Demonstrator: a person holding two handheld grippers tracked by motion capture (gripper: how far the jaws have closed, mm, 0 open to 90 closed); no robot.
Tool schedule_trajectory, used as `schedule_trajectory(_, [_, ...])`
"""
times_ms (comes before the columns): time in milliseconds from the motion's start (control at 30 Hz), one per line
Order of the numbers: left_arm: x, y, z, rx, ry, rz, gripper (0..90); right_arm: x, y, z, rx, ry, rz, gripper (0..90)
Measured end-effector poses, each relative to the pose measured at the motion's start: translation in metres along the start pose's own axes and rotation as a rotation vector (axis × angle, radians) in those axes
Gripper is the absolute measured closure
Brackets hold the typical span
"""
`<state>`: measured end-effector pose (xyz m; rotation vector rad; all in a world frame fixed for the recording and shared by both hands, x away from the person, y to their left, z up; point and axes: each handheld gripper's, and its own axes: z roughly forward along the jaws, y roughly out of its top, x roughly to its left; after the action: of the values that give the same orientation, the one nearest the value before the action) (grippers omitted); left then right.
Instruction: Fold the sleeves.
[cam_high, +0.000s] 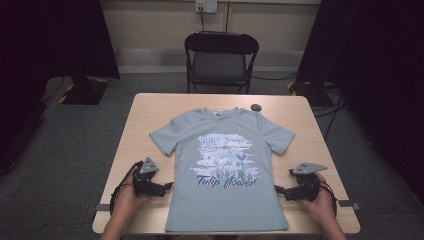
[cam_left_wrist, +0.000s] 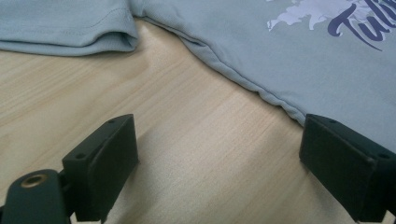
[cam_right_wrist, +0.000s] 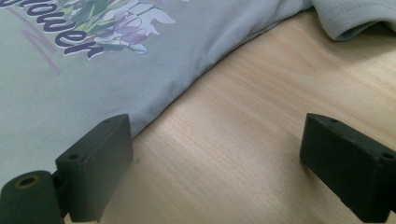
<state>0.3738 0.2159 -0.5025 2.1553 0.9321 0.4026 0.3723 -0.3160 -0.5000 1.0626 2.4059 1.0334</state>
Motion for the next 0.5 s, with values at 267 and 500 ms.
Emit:
schedule_trajectory(267, [0.0002,0.0,0.0001,0.0,-0.004,0.0,10.9,-0.0015,-0.0005,-0.0013,-0.01,-0.004,0.016,12.2])
schedule_trajectory(500, [0.0002,0.0,0.0001,0.0,-0.004,0.0,10.8,-0.0075,0.0002,-0.0044,-0.008,-0.028,0.044,13.8])
